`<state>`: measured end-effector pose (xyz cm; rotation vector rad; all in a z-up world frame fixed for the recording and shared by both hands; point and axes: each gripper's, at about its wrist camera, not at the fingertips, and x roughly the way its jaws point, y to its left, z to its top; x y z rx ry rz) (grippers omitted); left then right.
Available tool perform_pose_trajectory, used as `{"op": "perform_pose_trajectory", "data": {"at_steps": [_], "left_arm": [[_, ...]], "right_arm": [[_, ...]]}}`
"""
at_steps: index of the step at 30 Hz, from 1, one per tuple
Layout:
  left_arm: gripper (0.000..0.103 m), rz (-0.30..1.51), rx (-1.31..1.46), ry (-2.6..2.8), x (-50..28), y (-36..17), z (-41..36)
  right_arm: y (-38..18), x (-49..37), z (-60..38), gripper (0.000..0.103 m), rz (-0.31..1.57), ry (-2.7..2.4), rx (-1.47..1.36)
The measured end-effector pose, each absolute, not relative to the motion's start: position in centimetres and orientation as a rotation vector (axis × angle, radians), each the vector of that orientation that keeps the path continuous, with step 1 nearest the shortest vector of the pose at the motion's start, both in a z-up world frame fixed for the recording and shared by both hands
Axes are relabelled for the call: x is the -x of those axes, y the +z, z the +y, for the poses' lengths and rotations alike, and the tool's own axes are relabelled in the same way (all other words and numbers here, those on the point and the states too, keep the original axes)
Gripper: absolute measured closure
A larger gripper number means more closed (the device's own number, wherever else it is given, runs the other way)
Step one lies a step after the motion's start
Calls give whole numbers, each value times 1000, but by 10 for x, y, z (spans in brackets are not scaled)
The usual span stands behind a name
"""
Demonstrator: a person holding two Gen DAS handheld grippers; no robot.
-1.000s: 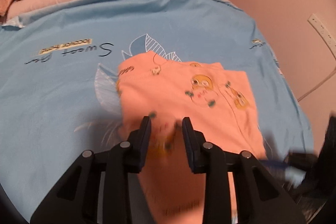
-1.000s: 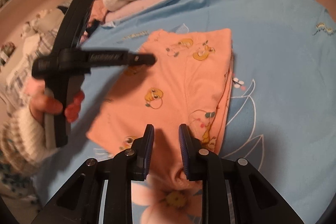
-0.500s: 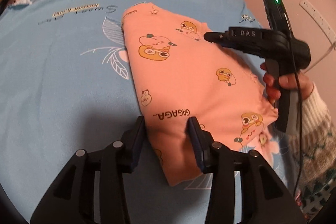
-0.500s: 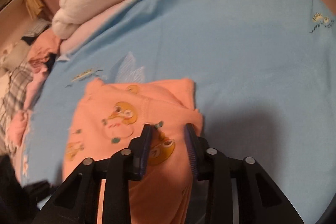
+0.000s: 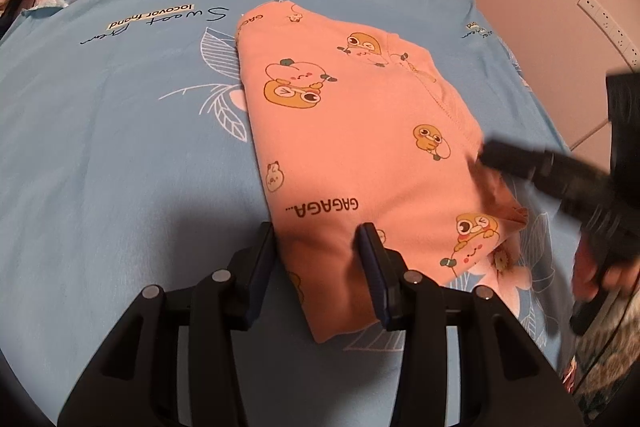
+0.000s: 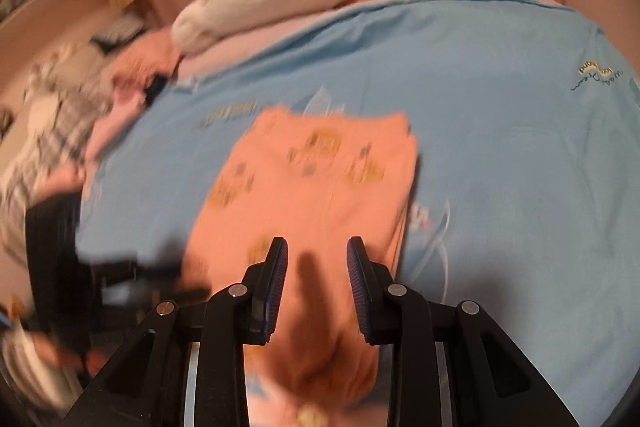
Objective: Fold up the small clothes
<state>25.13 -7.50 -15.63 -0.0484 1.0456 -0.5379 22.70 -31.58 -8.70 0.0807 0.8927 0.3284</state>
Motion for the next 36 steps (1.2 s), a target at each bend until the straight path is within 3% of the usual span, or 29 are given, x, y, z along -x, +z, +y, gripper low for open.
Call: {"op": "perform_pose_trajectory", "data": {"at_steps": [2, 3, 8, 11, 13, 18, 36], "left_arm": [[60, 1049, 43, -534, -251, -157, -75], [60, 1049, 39, -533, -250, -156, -76], [57, 1043, 33, -540, -249, -153, -73], [47, 1011, 28, -530, -246, -147, -67], [41, 995, 56, -533, -249, -144, -61], [41, 1001, 122, -535, -262, -144, -54], [40, 1003, 175, -579, -297, -154, -65]], "right_arm": [[-106, -222, -311, 71, 940, 247, 32], [-114, -220, -314, 61, 950, 229, 41], [-113, -212, -340, 60, 952, 247, -133], [-108, -207, -357, 49, 961, 271, -249], [-105, -209, -372, 37, 964, 305, -360], [-112, -215, -386, 36, 980, 362, -528], [-124, -254, -372, 36, 984, 448, -582]]}}
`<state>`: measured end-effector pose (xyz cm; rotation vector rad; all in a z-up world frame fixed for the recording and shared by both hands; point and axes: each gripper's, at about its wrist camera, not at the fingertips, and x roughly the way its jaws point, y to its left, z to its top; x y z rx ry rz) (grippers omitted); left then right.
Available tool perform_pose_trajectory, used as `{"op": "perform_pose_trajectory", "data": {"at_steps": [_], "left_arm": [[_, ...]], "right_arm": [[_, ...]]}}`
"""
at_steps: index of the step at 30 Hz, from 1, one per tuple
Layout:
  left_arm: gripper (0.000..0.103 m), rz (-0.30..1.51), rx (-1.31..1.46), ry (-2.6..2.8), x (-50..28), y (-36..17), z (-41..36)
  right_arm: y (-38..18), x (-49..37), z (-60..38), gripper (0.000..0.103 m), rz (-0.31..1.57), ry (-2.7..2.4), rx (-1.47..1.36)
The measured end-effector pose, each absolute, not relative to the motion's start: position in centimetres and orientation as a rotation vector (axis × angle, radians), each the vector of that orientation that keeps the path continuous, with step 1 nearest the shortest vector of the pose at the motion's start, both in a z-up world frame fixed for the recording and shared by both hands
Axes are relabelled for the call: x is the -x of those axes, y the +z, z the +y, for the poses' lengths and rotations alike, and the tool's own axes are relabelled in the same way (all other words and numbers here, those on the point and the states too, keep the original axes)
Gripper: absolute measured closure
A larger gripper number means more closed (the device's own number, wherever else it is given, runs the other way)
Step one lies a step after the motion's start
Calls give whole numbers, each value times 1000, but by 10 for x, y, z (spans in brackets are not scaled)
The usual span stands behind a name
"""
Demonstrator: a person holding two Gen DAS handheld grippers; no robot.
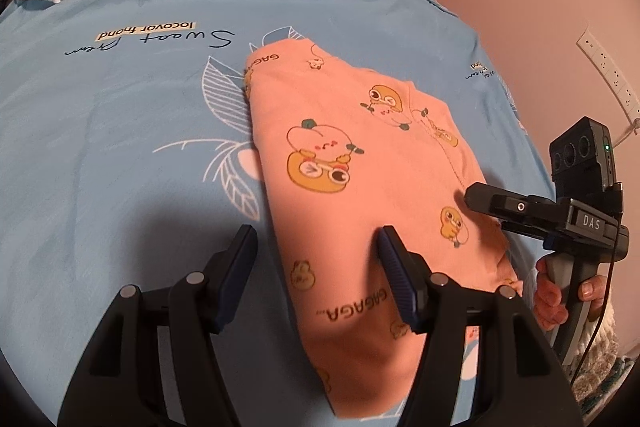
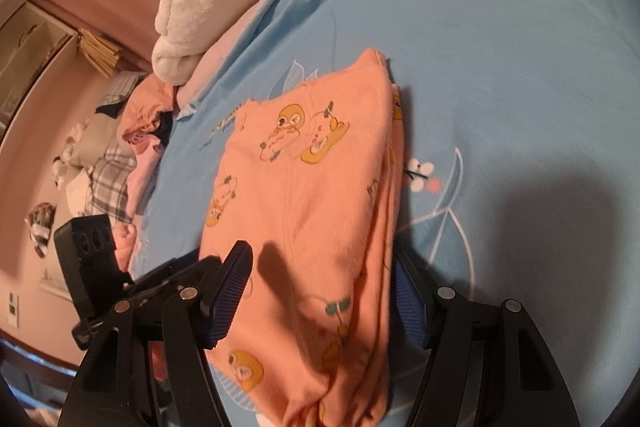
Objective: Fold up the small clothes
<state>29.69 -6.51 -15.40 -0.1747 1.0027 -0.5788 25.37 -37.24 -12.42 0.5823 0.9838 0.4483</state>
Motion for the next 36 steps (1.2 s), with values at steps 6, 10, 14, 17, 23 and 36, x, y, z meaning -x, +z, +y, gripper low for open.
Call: {"op": "perform_pose_trajectory", "data": {"at_steps": [6, 10, 14, 17, 23, 36], "left_arm": [[40, 999, 186, -595, -303, -156, -69], [40, 997, 190, -601, -306, -156, -72], [41, 996, 196, -607, -311, -156, -76], [41, 995, 204, -609, -312, -156, -78], [45, 995, 208, -615, -315, -156, -83], [79, 960, 174, -582, -307, -144, -85]], "right_arm": [[-126, -259, -371, 36, 969, 461, -600], [-126, -263, -370, 36, 960, 468, -607], [-126, -266, -365, 36, 949, 476, -596], [-125, -267, -362, 36, 939, 476, -576], [-125, -270, -359, 46, 927, 454, -536], [-111, -256, -341, 72, 860, 395, -404]]}}
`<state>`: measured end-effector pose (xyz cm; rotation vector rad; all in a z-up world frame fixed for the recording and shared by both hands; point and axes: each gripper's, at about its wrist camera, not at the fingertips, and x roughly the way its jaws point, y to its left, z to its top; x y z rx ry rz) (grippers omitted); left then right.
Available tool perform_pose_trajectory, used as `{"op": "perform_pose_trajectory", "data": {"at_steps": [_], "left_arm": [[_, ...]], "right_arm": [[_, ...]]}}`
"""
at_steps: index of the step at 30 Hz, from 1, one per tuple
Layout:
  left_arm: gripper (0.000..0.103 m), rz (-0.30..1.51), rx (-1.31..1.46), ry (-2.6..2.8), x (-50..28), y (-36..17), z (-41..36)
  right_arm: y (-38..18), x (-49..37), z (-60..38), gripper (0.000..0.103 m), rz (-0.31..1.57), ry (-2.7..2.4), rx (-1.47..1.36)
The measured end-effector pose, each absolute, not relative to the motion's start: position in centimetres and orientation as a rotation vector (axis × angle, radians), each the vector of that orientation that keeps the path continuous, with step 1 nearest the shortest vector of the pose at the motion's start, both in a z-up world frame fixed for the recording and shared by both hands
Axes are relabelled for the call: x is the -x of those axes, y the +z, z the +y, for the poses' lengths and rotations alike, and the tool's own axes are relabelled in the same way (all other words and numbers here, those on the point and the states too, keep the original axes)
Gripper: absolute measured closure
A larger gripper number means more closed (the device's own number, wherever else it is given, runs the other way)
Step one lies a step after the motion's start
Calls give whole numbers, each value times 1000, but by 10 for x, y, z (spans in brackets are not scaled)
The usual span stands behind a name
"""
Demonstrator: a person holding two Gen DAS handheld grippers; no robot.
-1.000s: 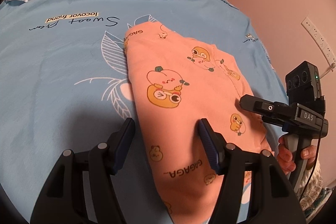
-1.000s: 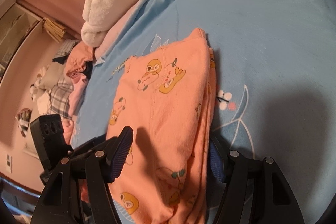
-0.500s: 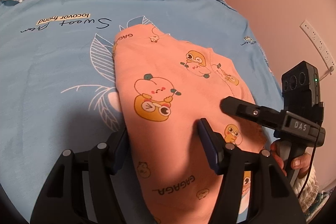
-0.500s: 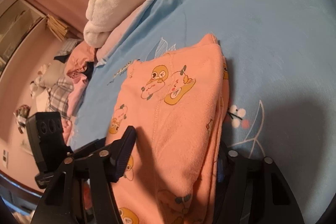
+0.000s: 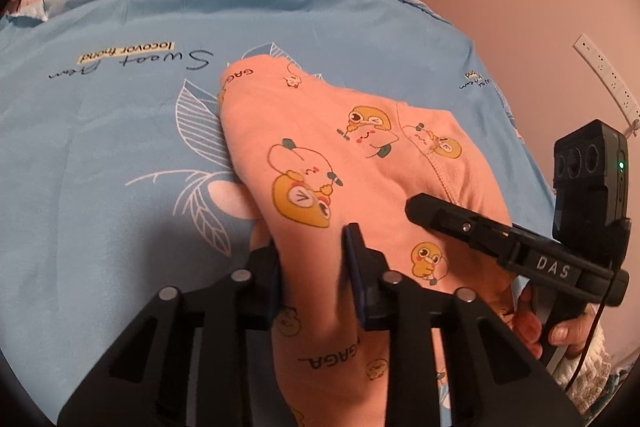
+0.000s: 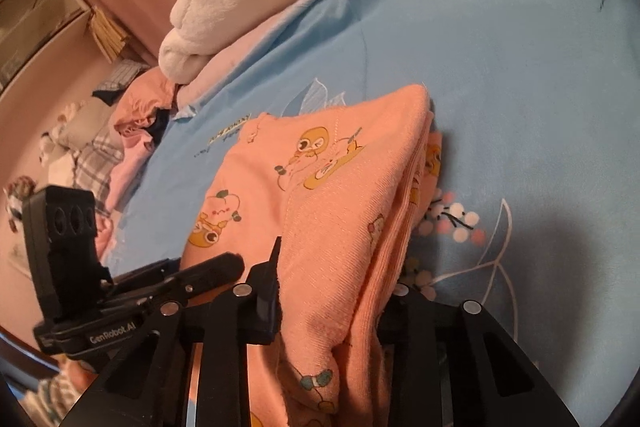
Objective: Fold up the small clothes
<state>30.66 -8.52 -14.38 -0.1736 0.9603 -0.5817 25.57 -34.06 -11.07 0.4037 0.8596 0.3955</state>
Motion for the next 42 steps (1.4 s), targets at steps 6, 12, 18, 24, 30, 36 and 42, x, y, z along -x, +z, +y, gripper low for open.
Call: {"op": "perform_pose_trajectory", "data": {"at_steps": [6, 12, 18, 24, 30, 36, 42], "left_arm": [[82, 933, 164, -571, -296, -129, -85], [82, 909, 148, -561, -273, -111, -80], [82, 886, 110, -542, -236, -92, -78], [82, 864, 88, -519, -199, -76, -73], [82, 848, 102, -490, -170, -66, -53], [82, 830, 123, -454, -144, -58, -30], [82, 813, 133, -418, -122, -52, -11]], "right_arm": [[-95, -243, -329, 73, 810, 383, -352], [-76, -221, -319, 73, 777, 389, -293], [-62, -194, -313, 73, 763, 415, -287], [-51, -169, -303, 73, 750, 444, -282], [-41, -150, -288, 73, 742, 469, -260], [-31, -132, -265, 73, 729, 504, -221], [-25, -119, -246, 73, 723, 536, -194]]}}
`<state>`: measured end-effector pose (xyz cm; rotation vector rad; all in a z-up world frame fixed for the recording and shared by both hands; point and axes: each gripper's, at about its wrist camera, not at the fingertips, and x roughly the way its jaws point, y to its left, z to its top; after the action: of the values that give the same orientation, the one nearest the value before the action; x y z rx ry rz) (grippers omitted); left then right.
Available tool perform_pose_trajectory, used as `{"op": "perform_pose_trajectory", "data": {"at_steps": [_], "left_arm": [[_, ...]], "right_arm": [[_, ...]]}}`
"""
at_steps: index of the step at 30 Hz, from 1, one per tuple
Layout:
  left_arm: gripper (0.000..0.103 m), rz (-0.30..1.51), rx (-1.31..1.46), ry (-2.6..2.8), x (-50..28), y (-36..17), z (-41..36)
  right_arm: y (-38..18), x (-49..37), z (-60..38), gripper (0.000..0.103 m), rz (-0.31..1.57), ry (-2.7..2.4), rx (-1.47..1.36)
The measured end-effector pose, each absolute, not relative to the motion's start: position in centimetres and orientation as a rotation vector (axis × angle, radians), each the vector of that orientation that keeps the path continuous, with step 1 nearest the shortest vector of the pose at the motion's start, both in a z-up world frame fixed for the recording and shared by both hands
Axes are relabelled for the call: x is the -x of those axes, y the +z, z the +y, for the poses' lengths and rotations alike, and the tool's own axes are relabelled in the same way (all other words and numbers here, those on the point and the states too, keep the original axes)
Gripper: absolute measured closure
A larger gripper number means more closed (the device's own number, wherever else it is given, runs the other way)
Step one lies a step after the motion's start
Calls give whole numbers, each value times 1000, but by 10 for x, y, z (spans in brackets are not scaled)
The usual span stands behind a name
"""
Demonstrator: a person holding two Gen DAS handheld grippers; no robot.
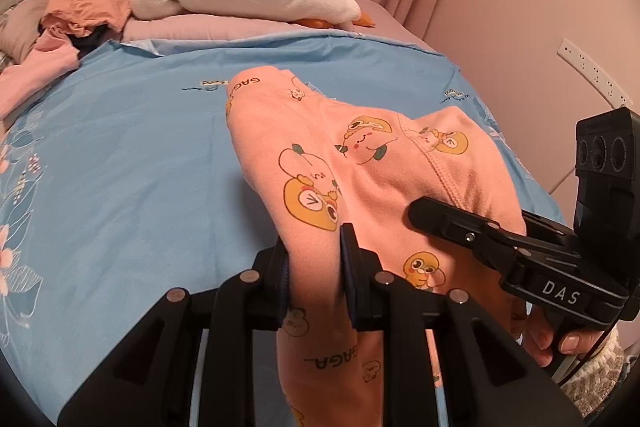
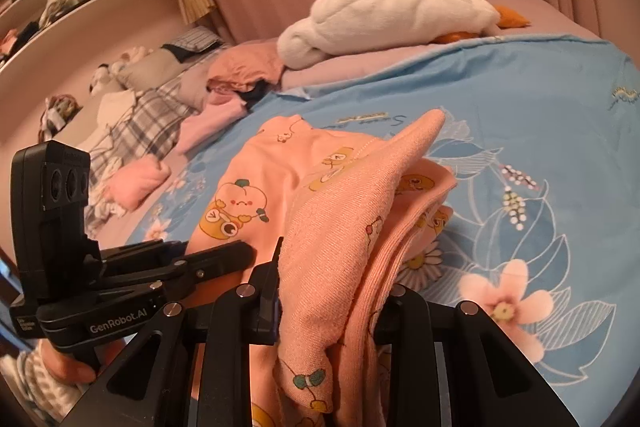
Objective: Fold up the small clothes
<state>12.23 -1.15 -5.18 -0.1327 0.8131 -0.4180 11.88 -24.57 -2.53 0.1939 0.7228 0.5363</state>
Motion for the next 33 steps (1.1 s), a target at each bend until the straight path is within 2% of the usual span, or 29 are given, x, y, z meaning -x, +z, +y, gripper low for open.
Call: {"op": "perform_pose_trajectory", "data": {"at_steps": [18, 33], "left_arm": [[81, 762, 149, -368, -92, -38, 13], [81, 785, 149, -352, -112, -50, 21]], "right_arm": [[-13, -99, -219, 73, 692, 579, -161], [-21, -114, -208, 73, 713, 577, -146]]}}
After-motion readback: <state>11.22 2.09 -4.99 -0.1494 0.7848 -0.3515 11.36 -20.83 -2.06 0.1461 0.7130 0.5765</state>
